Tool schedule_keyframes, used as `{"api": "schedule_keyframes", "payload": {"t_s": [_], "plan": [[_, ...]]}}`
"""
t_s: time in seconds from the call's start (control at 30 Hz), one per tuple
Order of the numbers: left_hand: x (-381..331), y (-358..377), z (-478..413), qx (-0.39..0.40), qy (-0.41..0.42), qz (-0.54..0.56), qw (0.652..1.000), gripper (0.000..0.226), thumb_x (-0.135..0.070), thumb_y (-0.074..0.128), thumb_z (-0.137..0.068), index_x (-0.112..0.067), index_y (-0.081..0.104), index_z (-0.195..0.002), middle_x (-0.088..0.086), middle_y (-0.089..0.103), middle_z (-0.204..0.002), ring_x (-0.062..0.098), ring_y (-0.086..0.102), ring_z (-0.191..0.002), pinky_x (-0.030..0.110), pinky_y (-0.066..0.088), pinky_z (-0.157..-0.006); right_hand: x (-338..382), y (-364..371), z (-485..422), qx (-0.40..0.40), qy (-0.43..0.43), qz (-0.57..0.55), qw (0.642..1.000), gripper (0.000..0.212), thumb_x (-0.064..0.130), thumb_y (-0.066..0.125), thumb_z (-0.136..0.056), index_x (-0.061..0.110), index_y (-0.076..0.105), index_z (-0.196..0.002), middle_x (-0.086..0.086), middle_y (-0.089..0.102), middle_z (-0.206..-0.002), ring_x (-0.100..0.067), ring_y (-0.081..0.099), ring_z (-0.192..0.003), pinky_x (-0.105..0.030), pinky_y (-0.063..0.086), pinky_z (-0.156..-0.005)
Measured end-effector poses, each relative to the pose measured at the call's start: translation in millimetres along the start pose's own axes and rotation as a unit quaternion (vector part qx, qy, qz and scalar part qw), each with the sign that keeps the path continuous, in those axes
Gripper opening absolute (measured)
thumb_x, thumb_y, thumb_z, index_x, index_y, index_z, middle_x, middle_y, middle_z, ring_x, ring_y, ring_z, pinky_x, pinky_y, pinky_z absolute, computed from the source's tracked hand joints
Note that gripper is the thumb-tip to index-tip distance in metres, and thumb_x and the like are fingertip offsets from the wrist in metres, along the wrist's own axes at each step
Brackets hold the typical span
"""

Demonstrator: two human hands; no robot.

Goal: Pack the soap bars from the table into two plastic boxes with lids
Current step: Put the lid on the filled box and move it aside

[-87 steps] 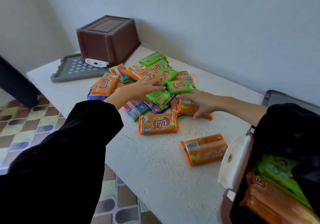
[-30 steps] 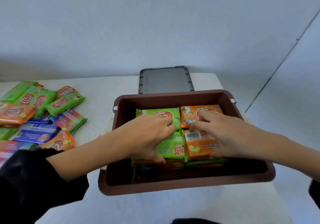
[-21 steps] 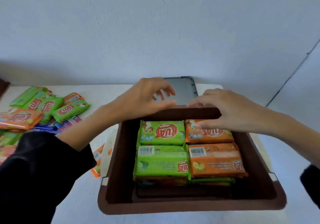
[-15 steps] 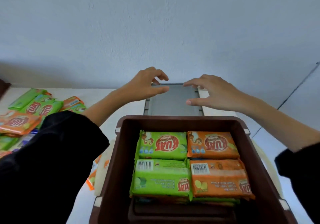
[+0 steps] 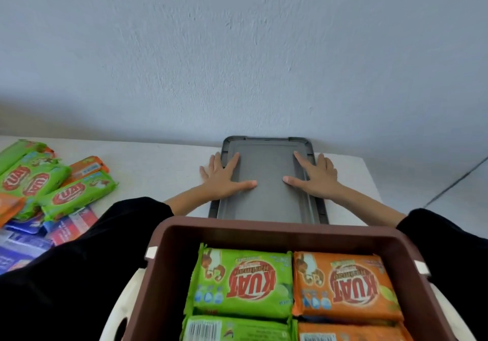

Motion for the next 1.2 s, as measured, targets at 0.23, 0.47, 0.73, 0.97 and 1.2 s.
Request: {"api": "schedule_keyframes", "payload": {"t_s": [0.23, 0.47, 0.73, 0.97, 1.2], "plan": [[-21, -23, 10, -0.037, 0.025, 0.076, 0.996, 0.102, -0.041, 0.073, -0.074, -0.017, 0.009, -0.149, 0.023, 0.002, -0.15, 0.038, 0.002, -0.141, 0.045, 0.015, -0.115, 19, -19, 10, -0.05, -0.015, -0.136, 0.989, 0.08, 0.034, 0.07, -0.08, 0.029, 0.026, -0.146, -0.02, 0.01, -0.15, -0.037, 0.009, -0.14, -0.045, 0.017, -0.114], [-43, -81, 44, -0.141, 0.106, 0.084, 0.981, 0.103, -0.034, 0.078, -0.069, -0.027, 0.013, -0.149, 0.02, -0.002, -0.151, 0.038, 0.002, -0.14, 0.046, 0.015, -0.114, 43, -83, 50, -0.143, -0.084, -0.158, 0.973, 0.084, 0.021, 0.073, -0.078, 0.028, 0.025, -0.146, -0.013, 0.007, -0.145, -0.034, 0.014, -0.137, -0.039, 0.019, -0.115], [-80, -131, 111, -0.322, 0.259, 0.07, 0.908, 0.096, -0.031, 0.077, -0.073, -0.031, 0.016, -0.147, 0.015, -0.002, -0.153, 0.033, 0.006, -0.14, 0.044, 0.023, -0.112, 72, -125, 137, -0.293, -0.15, -0.185, 0.926, 0.075, 0.028, 0.066, -0.085, 0.03, 0.022, -0.146, -0.011, 0.006, -0.15, -0.027, 0.016, -0.142, -0.031, 0.019, -0.114], [-83, -130, 182, -0.405, 0.323, 0.21, 0.829, 0.085, -0.039, 0.049, -0.09, -0.018, -0.01, -0.147, 0.011, 0.0, -0.156, 0.02, 0.01, -0.142, 0.043, 0.012, -0.114, 81, -115, 206, -0.374, -0.249, -0.272, 0.851, 0.059, 0.046, 0.053, -0.08, 0.025, 0.028, -0.13, -0.006, 0.024, -0.143, -0.006, 0.029, -0.129, -0.027, 0.029, -0.107], [-79, -117, 265, -0.413, 0.276, 0.393, 0.774, 0.069, -0.048, 0.025, -0.09, -0.022, -0.001, -0.148, 0.005, 0.018, -0.152, 0.008, 0.02, -0.139, 0.025, 0.016, -0.115, 80, -110, 273, -0.337, -0.294, -0.446, 0.775, 0.057, 0.061, 0.036, -0.079, 0.033, 0.015, -0.125, -0.014, 0.046, -0.111, -0.017, 0.05, -0.111, -0.045, 0.034, -0.109]]}}
Point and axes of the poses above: each hand's wrist, its own z-axis away from the middle knuckle, its own y-axis out of the palm, x = y × z, the point moved 3 cm from there along -z, towards the middle knuckle
